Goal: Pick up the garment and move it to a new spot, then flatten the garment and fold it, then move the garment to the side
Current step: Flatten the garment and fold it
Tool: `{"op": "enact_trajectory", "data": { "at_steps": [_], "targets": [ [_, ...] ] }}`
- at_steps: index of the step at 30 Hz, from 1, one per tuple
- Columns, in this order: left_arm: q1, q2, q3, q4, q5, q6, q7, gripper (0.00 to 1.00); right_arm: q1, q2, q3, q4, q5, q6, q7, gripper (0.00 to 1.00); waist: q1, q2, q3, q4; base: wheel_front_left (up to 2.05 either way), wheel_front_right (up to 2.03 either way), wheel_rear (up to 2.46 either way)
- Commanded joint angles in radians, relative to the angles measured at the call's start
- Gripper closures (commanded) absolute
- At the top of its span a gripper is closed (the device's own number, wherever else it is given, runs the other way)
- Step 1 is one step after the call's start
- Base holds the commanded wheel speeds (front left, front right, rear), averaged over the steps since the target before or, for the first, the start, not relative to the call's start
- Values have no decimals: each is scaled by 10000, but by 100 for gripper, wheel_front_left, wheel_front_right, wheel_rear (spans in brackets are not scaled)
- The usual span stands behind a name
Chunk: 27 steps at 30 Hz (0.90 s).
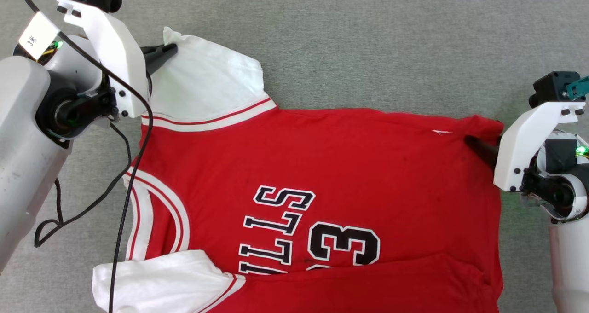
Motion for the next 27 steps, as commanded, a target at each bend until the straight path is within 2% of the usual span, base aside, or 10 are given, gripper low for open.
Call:
{"op": "enact_trajectory", "data": {
  "at_steps": [1,5,13,18,27],
  "targets": [
    [-98,44,-102,-94,-98,2,-117,100,375,272,84,499,-68,-1,434,100,-1,0,20,94,0,0,0],
    [-91,167,-356,-200,-232,2,-409,100,213,272,-68,411,-200,-1,422,100,-1,0,-59,224,0,0,0],
    [443,398,-563,-210,-709,3,-1336,100,119,89,-274,-788,-191,-2,-177,100,-1,0,-817,339,0,0,0],
    [1187,552,-562,-251,-1005,3,-2178,100,833,-17,-586,-1409,-118,-2,-425,100,-1,0,-1550,576,0,0,0],
    [3531,931,-687,-654,-1491,88,-3574,100,2988,289,-934,-2238,208,-2,-909,100,-1,0,-2826,920,0,0,0]
  ]
}}
